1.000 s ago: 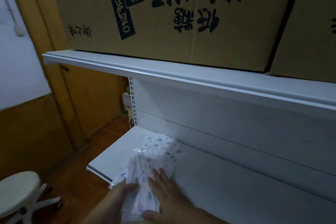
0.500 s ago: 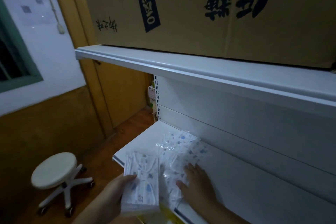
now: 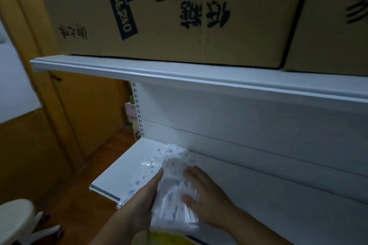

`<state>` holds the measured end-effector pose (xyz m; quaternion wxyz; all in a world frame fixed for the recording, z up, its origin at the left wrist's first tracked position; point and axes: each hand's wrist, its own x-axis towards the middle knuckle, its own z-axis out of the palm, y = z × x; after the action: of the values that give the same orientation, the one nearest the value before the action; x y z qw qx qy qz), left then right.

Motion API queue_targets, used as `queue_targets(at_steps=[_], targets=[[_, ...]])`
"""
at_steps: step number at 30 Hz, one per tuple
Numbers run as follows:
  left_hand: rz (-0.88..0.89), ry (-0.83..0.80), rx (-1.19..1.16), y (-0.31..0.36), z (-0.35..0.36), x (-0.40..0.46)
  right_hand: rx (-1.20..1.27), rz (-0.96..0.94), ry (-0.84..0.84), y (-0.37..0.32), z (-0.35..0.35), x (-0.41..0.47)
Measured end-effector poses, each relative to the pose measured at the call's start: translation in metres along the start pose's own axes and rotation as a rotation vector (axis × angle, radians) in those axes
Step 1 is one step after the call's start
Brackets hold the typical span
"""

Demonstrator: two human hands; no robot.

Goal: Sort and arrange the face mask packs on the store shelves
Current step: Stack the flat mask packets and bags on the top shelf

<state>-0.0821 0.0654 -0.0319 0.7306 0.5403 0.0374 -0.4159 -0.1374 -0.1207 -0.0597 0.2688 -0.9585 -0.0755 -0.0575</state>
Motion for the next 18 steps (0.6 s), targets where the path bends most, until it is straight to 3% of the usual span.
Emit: queue_targets(at_steps=[3,5,7,9,12,15,18], targets=[[0.070,0.003,0.129,-0.008,0.023,0.006,-0.033,0.149,-0.004,-0.001,-0.013,-0.024],[0.081,-0.010,0.154,-0.016,0.040,0.014,0.064,0.400,0.130,-0.006,-0.021,-0.047],[0.051,-0.044,0.145,-0.027,0.064,0.020,0.334,0.714,0.280,-0.008,-0.029,-0.078],[-0.008,-0.112,0.140,-0.045,0.094,0.023,0.697,0.905,0.350,-0.008,-0.034,-0.115],[-0.119,-0.259,0.152,-0.080,0.150,0.019,1.096,1.000,0.526,-0.014,-0.041,-0.174],[-0.231,-0.391,0.212,-0.112,0.206,0.000,1.022,1.050,0.772,-0.016,-0.051,-0.232],[-0.302,-0.515,0.291,-0.140,0.258,-0.019,0.959,1.097,0.879,-0.018,-0.074,-0.295]])
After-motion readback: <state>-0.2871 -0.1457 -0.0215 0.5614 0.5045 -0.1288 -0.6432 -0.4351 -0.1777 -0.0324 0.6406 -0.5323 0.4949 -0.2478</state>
